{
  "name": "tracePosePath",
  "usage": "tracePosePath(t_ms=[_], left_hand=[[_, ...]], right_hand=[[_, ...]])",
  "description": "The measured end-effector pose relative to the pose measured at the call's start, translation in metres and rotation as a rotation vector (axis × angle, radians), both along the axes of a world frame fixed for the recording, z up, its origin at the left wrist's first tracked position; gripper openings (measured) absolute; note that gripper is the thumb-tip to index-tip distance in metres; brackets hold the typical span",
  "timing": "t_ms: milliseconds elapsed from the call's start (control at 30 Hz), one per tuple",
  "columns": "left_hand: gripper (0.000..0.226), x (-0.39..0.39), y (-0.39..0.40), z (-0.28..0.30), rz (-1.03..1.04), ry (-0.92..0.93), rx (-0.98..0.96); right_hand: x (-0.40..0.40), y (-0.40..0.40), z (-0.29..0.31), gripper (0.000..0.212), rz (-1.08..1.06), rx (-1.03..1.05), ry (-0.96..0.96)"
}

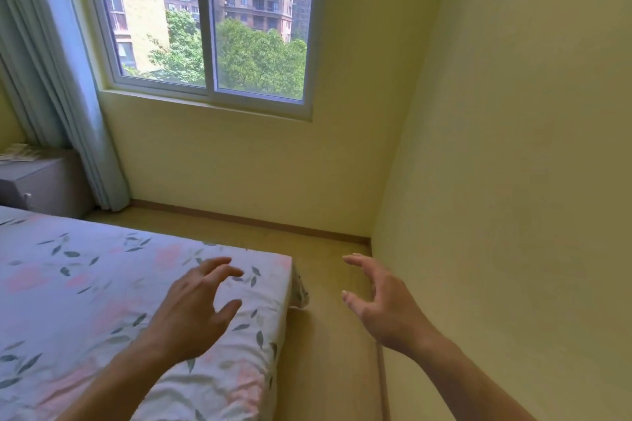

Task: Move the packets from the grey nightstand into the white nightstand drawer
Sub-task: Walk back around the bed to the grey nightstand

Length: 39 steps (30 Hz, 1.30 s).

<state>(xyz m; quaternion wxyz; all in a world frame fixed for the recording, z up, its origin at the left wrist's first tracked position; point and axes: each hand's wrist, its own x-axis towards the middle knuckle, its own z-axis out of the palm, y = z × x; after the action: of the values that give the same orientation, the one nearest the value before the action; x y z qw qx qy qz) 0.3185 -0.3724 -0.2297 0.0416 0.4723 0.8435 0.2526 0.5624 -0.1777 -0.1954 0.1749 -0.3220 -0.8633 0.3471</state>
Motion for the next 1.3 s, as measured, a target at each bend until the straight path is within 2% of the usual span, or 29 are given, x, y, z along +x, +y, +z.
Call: tracePosePath(t_ms=[267, 567, 733, 1000, 1300], left_hand=[[0.042, -0.058, 0.168, 0.015, -0.081, 0.041, 0.007], [0.041, -0.144, 0.329, 0.011, 0.085, 0.014, -0.039], [0.041, -0.193, 0.38, 0.021, 0.241, 0.016, -0.012], [0.042, -0.268, 0.418, 0.013, 0.497, -0.011, -0.038], [0.039, -0.421, 0.533, -0.019, 0.618, -0.051, 0.005]], right_hand=[[-0.073, 0.155, -0.004, 0.058, -0.002, -0.043, 0.038], [-0.183, 0.356, -0.022, 0.057, 0.149, -0.091, 0.04], [-0.261, 0.443, -0.004, 0.057, 0.286, -0.076, 0.025], [-0.387, 0.528, 0.005, 0.056, 0.495, -0.064, 0.037], [-0.543, 0.654, -0.001, 0.056, 0.577, -0.012, 0.021]])
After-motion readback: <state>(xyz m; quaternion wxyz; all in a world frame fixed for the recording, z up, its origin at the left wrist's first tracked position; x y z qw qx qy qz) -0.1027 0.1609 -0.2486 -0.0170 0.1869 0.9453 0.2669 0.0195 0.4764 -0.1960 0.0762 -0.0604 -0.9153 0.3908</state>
